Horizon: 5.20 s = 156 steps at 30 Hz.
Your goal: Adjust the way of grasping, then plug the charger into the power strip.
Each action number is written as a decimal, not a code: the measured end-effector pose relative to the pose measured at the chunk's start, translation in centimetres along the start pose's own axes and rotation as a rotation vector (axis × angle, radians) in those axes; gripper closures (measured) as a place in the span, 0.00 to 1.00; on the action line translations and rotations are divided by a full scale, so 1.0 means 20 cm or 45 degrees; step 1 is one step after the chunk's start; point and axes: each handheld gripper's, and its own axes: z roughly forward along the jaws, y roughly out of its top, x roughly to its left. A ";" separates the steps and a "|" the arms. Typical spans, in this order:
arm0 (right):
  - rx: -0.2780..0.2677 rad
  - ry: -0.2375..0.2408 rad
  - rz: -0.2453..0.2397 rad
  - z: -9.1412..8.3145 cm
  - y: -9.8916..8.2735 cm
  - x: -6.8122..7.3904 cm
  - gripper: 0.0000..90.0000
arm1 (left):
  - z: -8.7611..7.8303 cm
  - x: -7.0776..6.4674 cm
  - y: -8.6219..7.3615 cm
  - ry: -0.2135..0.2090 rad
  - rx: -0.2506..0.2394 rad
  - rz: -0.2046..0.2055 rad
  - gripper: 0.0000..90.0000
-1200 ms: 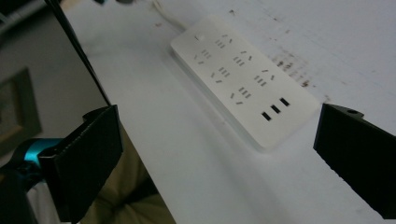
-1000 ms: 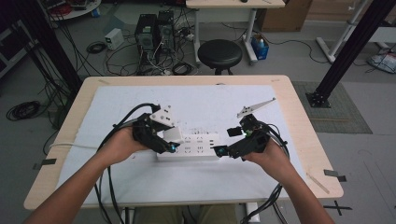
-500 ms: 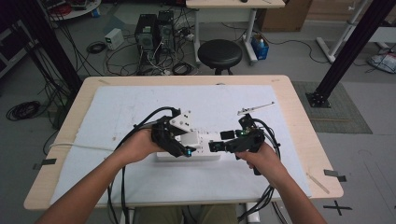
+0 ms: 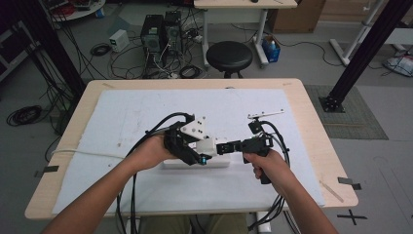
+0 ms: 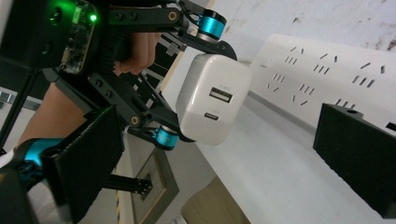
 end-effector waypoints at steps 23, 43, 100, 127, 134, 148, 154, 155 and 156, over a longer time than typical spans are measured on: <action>-0.040 0.092 0.188 0.05 0.02 -0.06 0.20 | 0.03 0.00 0.03 0.004 -0.021 0.008 0.47; 0.028 0.177 0.248 0.11 0.03 -0.11 0.56 | 0.04 -0.02 0.04 0.023 -0.009 0.064 0.47; 0.310 -0.912 -0.362 -0.40 0.08 -0.03 0.69 | -0.41 0.20 -0.59 0.305 0.433 -0.613 0.21; 0.386 -0.965 -0.552 -0.38 0.15 0.03 0.69 | -0.46 0.15 -0.61 0.331 0.399 -0.591 0.21; 0.418 -0.946 -0.622 -0.29 0.26 0.06 0.69 | -0.43 0.17 -0.62 0.321 0.421 -0.578 0.21; 0.732 -0.920 -0.917 0.14 0.39 0.07 0.69 | -0.38 0.17 -0.71 0.340 0.477 -0.542 0.21; 0.841 -0.856 -1.005 0.31 0.41 0.05 0.69 | -0.36 0.15 -0.73 0.345 0.470 -0.551 0.21; 0.859 -0.841 -1.025 0.34 0.41 0.05 0.69 | -0.36 0.15 -0.73 0.345 0.470 -0.551 0.21; 0.877 -0.832 -1.043 0.36 0.41 0.06 0.69 | -0.37 0.16 -0.73 0.343 0.481 -0.542 0.21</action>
